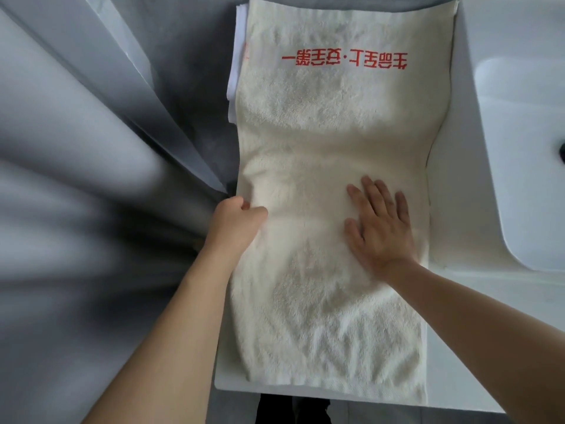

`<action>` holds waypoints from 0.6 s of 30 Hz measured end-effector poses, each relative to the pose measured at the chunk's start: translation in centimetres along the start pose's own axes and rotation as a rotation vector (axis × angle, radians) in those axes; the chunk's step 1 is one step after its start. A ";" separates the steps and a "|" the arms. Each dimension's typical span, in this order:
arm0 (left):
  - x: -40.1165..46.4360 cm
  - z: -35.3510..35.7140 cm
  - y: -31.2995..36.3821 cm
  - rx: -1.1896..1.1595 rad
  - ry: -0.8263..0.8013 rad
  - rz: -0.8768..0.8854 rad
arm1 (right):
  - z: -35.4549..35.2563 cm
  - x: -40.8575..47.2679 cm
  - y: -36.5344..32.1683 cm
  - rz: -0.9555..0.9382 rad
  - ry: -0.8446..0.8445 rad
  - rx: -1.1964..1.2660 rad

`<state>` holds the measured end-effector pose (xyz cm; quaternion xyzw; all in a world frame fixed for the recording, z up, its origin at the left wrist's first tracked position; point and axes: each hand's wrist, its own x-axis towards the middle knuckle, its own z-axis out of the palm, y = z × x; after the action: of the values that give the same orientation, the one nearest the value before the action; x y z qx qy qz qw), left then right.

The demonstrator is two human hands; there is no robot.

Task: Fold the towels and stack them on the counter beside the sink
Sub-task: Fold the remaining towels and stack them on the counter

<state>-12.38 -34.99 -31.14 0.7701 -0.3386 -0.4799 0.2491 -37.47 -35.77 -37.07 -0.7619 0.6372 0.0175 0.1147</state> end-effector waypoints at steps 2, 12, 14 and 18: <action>-0.2 -0.3 0.1 -0.246 0.065 -0.114 | -0.1 0.0 0.0 -0.001 -0.002 -0.004; -3.4 -1.4 -4.3 0.020 0.183 -0.001 | -0.1 0.1 0.4 -0.003 -0.044 -0.036; -4.5 -2.0 -5.9 0.021 0.063 -0.099 | -0.8 -0.3 0.4 -0.013 -0.070 -0.058; -6.4 -3.0 -7.6 -0.062 -0.008 -0.215 | -2.1 -6.0 -1.4 -0.071 0.025 0.032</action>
<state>-9.53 -24.99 -31.66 0.7920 -0.2400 -0.5170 0.2187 -37.47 -30.19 -33.76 -0.7823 0.6113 -0.0061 0.1194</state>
